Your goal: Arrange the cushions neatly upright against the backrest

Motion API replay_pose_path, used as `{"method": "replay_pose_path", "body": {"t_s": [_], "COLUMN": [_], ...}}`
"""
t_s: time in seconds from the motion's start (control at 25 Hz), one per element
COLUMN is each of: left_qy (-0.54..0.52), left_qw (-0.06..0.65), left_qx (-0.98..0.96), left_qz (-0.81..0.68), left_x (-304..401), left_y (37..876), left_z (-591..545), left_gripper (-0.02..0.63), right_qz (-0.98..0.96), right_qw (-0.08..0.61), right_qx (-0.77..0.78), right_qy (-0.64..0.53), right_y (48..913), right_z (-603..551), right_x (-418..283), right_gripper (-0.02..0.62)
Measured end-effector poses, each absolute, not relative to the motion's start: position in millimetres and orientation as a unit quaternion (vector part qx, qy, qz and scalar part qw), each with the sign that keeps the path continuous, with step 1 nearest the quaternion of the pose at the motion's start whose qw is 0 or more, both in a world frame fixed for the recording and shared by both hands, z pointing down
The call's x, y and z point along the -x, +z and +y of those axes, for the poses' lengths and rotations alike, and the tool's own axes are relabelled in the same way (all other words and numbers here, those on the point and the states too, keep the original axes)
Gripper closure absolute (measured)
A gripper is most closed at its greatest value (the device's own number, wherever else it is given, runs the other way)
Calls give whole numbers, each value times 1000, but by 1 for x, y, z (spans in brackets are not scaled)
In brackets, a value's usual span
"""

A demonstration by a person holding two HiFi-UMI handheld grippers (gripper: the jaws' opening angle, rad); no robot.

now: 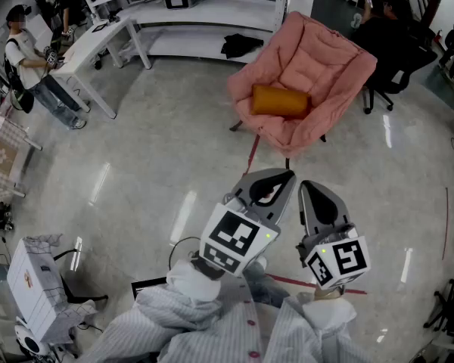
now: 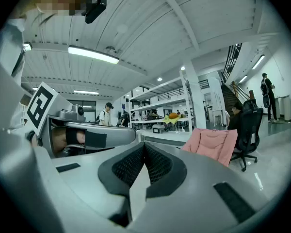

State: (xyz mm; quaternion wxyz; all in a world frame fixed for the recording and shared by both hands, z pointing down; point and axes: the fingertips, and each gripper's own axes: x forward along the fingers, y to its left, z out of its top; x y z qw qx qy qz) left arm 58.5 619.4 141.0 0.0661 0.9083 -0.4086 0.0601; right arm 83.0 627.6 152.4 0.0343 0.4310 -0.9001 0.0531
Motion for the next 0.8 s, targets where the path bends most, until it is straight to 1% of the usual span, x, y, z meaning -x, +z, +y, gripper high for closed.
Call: {"method": "replay_pose_path", "body": {"t_s": [0.24,0.8], "left_qy": [55,62], "left_qw": [58,67], "left_qx": [-907,-905], "left_qz": [-413,-416], "left_x": [-64,-87], "left_y": [139,152], "left_z": [621,631], "left_gripper": [597,597], "right_qz": [-902,-903], "right_qw": [28,32], "right_qx": [-428,-425], "right_qy": [48,62], "right_y": [151,166], "right_z": [629,642], "right_x": [-88,-110], "right_gripper": [583,583]}}
